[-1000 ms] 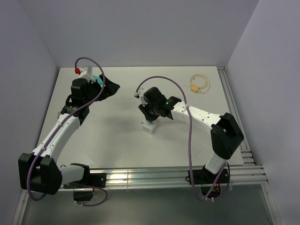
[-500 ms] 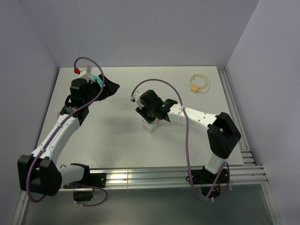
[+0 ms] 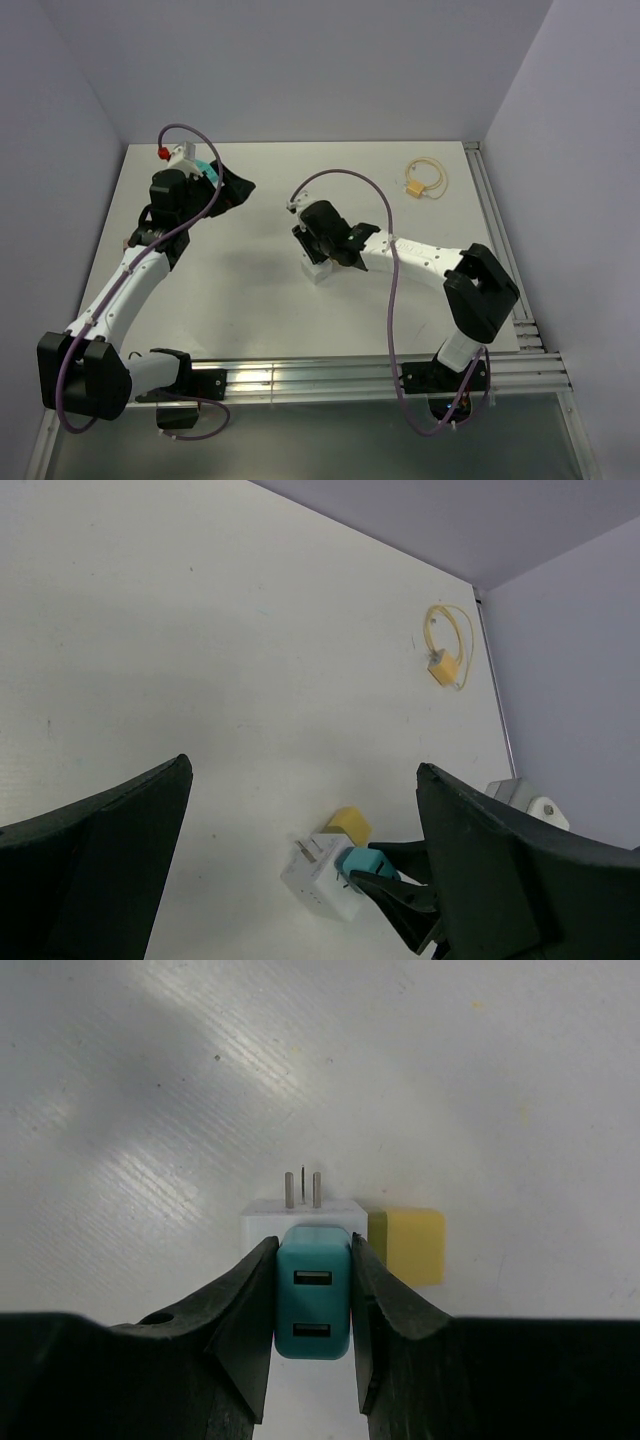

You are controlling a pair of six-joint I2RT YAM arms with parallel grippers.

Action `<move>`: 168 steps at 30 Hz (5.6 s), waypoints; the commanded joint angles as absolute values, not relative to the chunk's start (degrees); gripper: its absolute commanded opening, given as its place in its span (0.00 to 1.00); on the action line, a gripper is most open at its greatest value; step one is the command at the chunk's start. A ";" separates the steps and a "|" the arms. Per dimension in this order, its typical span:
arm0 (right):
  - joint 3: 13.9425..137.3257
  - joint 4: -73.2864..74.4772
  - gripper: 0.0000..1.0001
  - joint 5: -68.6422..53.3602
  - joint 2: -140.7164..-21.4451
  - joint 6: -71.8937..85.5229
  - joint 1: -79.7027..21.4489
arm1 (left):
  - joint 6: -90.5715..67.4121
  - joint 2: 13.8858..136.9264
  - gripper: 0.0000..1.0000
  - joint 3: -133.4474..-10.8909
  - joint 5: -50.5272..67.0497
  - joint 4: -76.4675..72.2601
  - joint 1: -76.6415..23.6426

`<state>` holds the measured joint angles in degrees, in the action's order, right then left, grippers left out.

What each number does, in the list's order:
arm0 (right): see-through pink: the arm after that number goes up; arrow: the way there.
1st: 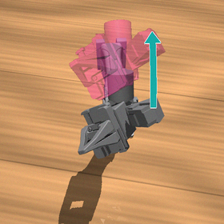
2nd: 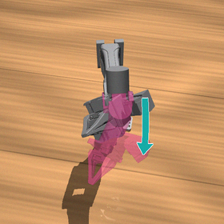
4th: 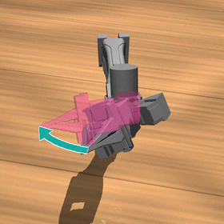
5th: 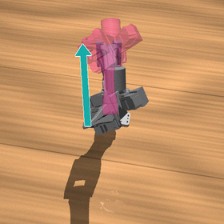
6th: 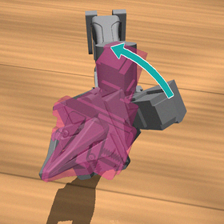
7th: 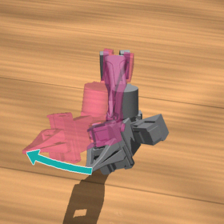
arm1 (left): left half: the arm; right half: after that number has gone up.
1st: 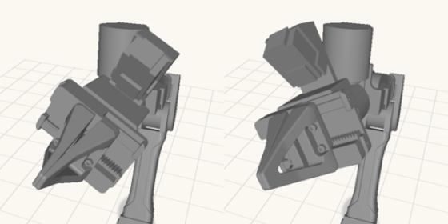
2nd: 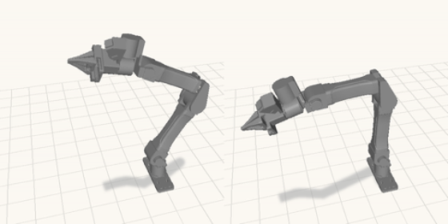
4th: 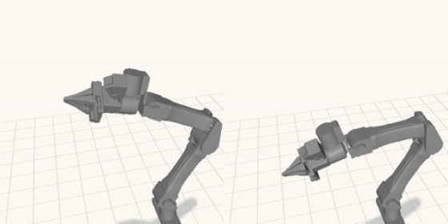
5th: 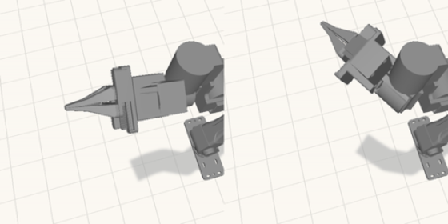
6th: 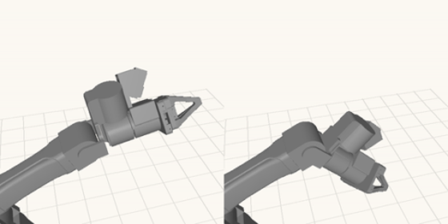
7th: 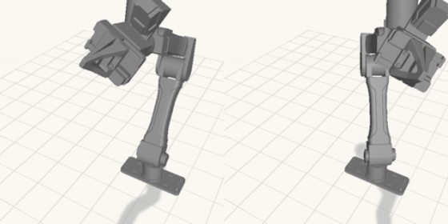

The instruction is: Insert the plug

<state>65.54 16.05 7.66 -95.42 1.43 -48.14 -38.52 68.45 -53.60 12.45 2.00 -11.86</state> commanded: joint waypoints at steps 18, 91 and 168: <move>45.27 12.31 0.00 26.71 -96.24 34.09 -56.42 | -39.11 65.66 0.99 -52.74 12.57 -1.49 -11.60; 48.61 13.54 0.75 35.69 -82.63 32.00 -63.72 | -36.39 69.34 1.00 -54.75 7.48 3.07 -11.60; 25.93 -1.49 0.83 -11.25 -45.62 27.16 -48.08 | -6.24 102.91 0.77 -68.11 -19.07 19.78 18.90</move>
<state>26.55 1.87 -10.20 -46.30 28.38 -48.69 -10.55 100.75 -67.26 -22.33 22.39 18.81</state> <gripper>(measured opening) 0.833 0.775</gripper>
